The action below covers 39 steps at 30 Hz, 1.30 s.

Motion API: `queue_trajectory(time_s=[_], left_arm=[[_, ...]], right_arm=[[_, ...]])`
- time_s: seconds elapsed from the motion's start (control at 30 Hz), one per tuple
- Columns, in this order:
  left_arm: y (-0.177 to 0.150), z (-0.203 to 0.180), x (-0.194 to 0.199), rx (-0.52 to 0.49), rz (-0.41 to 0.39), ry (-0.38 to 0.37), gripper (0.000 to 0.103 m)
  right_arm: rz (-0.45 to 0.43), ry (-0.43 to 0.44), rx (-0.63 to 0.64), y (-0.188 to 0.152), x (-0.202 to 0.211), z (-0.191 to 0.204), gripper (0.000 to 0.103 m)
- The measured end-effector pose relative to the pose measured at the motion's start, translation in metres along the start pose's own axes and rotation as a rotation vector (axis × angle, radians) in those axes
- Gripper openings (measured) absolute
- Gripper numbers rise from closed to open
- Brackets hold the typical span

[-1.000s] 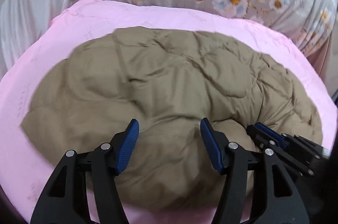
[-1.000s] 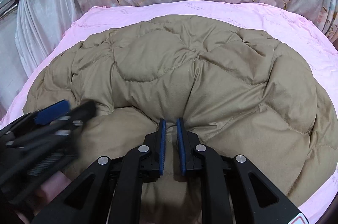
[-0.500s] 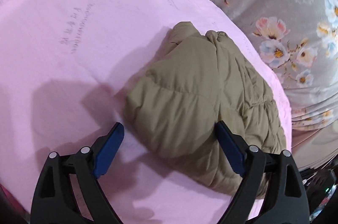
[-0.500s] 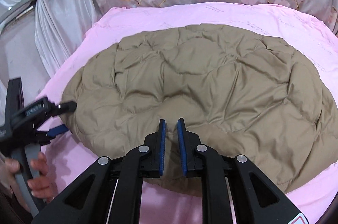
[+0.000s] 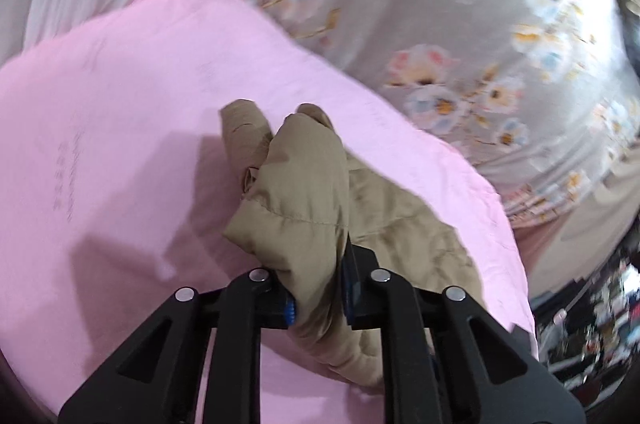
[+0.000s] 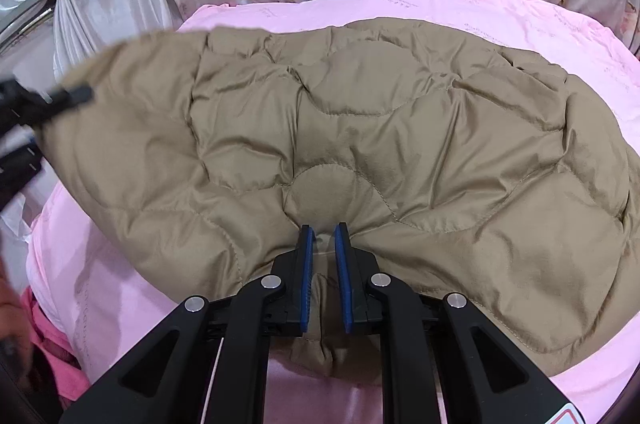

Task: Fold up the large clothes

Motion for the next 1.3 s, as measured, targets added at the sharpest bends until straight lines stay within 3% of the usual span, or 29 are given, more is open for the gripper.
queue_trajectory(time_s=[0.1,0.27,0.43,0.53,0.7,0.8,0.9,1.1,1.27,1.3], left_arm=[[0.002,-0.046,0.016,-0.089,-0.003,-0.079,0.012],[-0.011,-0.117,0.040,-0.280,-0.044,-0.142,0.011],[-0.036,-0.150,0.009,-0.350,0.041,-0.163,0.011],[-0.048,-0.171,-0.006,-0.406,0.072,-0.166,0.011],[-0.082,-0.211,-0.029,-0.481,0.146,-0.190,0.011],[-0.112,-0.231,-0.053,-0.513,0.223,-0.197,0.011],[-0.152,-0.241,-0.085,-0.538,0.331,-0.172,0.011],[-0.208,-0.232,-0.125,-0.576,0.418,-0.092,0.011],[-0.212,-0.232,-0.120,-0.589,0.417,-0.081,0.011],[-0.211,-0.232,-0.117,-0.585,0.418,-0.083,0.012]], right_arm=[[0.006,0.056,-0.050,0.003,0.001,0.003,0.014],[0.033,0.250,-0.058,0.009,-0.001,0.034,0.011],[0.040,0.312,-0.120,0.002,0.015,0.024,0.009],[-0.025,0.237,-0.178,-0.002,0.056,-0.021,0.009],[-0.072,0.020,-0.270,-0.018,0.113,-0.107,0.009],[-0.091,-0.105,-0.305,-0.031,0.142,-0.147,0.010],[-0.108,-0.176,-0.323,-0.040,0.161,-0.169,0.010],[-0.123,-0.224,-0.325,-0.040,0.172,-0.199,0.010],[-0.162,-0.141,-0.327,0.000,0.186,-0.209,0.011],[-0.170,-0.119,-0.321,0.012,0.188,-0.204,0.016]])
Point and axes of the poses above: each gripper's, at about its wrist camera, not at the fingertips, and x roughly against the way its jaws point, z to its left, y to its top, the point moved 6 cm from there along -x, roughly the way its jaws point, and after that the axes turned 4 degrees about x, right-handed, at the moved point
